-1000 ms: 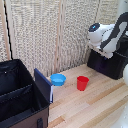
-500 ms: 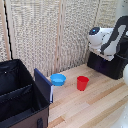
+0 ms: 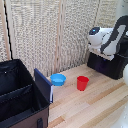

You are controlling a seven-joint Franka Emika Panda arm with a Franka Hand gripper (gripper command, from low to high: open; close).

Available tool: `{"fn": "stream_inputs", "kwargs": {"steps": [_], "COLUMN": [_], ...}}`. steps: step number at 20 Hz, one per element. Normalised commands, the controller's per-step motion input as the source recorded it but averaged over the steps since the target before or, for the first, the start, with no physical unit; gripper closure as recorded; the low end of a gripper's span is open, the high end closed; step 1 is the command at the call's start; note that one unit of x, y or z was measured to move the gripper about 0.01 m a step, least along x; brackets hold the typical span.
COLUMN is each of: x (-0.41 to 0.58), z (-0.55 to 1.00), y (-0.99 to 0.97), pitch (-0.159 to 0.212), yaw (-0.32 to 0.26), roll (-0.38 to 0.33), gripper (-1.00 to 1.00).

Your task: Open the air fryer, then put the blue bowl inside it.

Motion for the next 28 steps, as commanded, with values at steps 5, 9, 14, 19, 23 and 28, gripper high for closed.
{"fn": "stream_inputs", "kwargs": {"steps": [5,9,14,19,23,28], "x": [0.000,0.026,-0.059,-0.308,-0.412,-0.508], "z": [0.08,0.00,0.26,0.56,0.84,0.85], "y": [0.16,0.01,0.14,0.56,0.59,0.69], "pitch": [0.112,0.195,0.007,-0.104,-0.129,-0.119], "yaw": [-0.180,-0.224,-0.253,-0.131,-0.090,-0.028], "roll": [0.324,0.351,0.273,0.128,0.048,0.012], "gripper": [1.00,1.00,1.00,1.00,1.00,1.00]}}
